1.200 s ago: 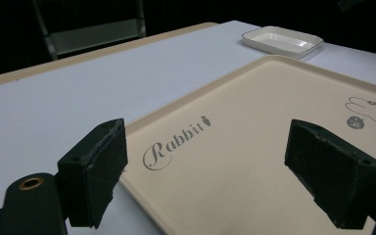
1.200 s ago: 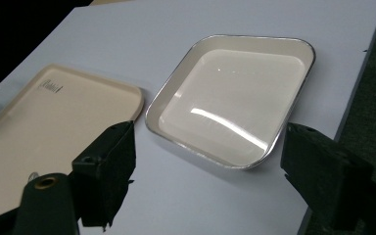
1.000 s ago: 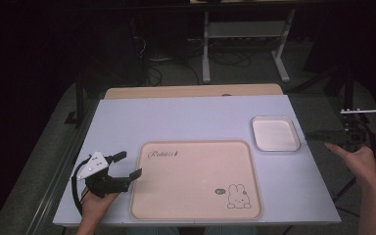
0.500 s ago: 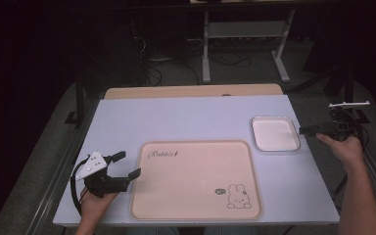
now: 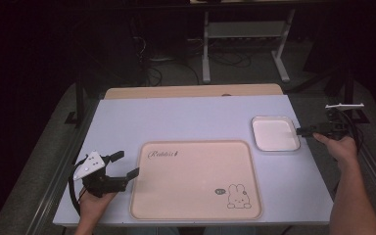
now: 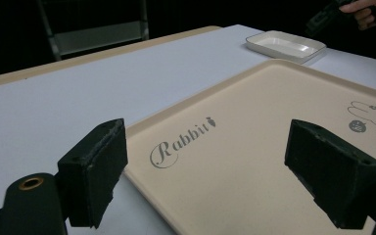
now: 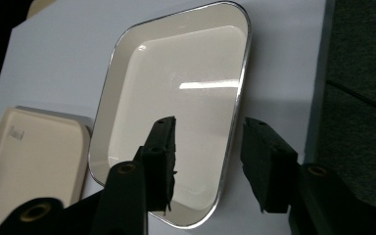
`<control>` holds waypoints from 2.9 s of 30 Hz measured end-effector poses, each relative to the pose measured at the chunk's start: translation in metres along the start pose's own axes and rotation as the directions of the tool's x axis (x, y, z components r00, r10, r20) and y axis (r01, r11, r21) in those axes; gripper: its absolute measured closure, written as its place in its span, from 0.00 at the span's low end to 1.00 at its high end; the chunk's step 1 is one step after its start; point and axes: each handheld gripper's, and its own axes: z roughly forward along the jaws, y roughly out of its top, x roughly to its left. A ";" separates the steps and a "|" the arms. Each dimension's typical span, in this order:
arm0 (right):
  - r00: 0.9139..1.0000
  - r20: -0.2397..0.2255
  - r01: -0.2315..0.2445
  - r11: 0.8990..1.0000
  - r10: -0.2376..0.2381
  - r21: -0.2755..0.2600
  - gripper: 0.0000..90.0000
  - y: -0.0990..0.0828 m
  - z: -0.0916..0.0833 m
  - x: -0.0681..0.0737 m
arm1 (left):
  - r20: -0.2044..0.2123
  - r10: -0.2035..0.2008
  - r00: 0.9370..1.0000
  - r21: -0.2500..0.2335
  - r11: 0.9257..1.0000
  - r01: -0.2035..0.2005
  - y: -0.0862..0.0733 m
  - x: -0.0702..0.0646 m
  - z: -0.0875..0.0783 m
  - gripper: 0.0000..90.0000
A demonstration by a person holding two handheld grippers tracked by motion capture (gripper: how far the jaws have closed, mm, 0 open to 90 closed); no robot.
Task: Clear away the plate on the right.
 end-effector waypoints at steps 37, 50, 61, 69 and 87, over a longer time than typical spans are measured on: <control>0.989 0.082 -0.130 0.990 0.126 0.050 0.94 0.000 0.026 -0.005 | -0.003 0.007 1.000 0.010 1.000 -0.007 -0.001 -0.001 0.000 0.17; 0.985 0.077 -0.156 0.987 0.154 0.028 0.98 -0.007 0.025 0.000 | -0.005 0.004 1.000 0.007 1.000 -0.004 -0.001 0.000 -0.001 0.17; 0.991 -0.006 -0.134 0.990 0.134 -0.038 0.98 -0.022 0.004 0.010 | -0.001 0.007 1.000 0.002 1.000 -0.007 0.001 -0.003 0.000 0.17; 0.988 -0.023 -0.154 0.985 0.153 -0.082 0.98 -0.034 -0.005 0.012 | 0.001 0.008 1.000 -0.002 1.000 -0.008 0.002 -0.003 0.001 0.17; 0.981 -0.110 -0.170 0.978 0.156 -0.122 0.98 -0.059 -0.023 0.028 | -0.002 0.014 1.000 -0.009 1.000 -0.014 0.003 -0.004 -0.001 0.17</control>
